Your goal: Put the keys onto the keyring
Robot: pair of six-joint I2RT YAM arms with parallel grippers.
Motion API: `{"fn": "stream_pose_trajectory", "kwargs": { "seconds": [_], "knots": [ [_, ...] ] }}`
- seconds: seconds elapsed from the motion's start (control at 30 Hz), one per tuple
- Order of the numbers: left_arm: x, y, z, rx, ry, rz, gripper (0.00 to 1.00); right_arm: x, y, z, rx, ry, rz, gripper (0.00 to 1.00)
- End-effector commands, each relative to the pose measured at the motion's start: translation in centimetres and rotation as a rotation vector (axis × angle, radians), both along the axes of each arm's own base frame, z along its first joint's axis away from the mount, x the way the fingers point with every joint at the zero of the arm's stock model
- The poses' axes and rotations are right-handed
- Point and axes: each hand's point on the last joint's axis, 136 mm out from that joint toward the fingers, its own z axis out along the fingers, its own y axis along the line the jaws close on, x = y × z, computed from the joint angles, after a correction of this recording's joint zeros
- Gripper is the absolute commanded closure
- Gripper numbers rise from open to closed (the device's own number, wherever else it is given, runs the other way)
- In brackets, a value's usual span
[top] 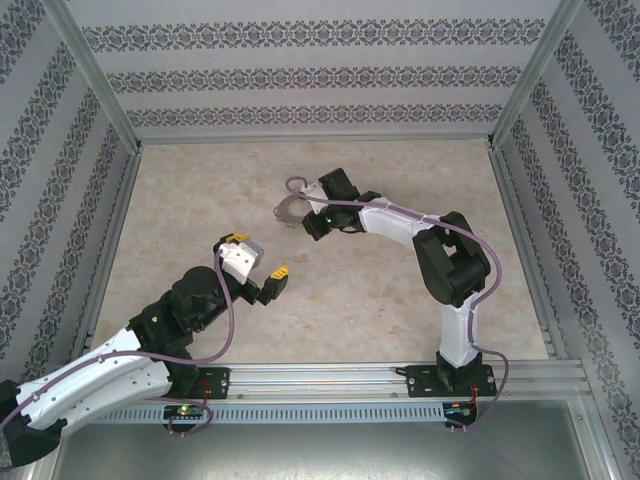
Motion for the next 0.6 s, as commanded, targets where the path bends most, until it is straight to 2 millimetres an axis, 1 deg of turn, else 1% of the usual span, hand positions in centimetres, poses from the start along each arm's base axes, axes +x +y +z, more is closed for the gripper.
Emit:
{"fn": "stream_pose_trajectory", "kwargs": {
  "seconds": [0.0,0.2,0.37,0.43,0.57],
  "knots": [
    [0.0,0.4,0.7,0.022,-0.014,0.013,0.0,-1.2,0.0,1.7,0.077,-0.008,0.0,1.0],
    [-0.2,0.6,1.4,0.036,-0.029,0.005,0.0,-4.8,-1.9,-0.3,0.075,0.064,-0.003,1.0],
    [-0.2,0.5,1.4,0.034,-0.031,0.004,0.0,-6.2,-3.0,-1.1,0.072,0.089,-0.03,0.88],
    [-0.2,0.4,1.5,0.027,-0.028,-0.001,0.0,-6.3,-3.4,-0.9,0.068,0.076,-0.043,0.85],
    [-0.1,-0.1,1.0,0.0,-0.004,-0.011,0.0,-6.4,-4.6,1.3,0.049,0.008,-0.066,0.75]
  ]
}}
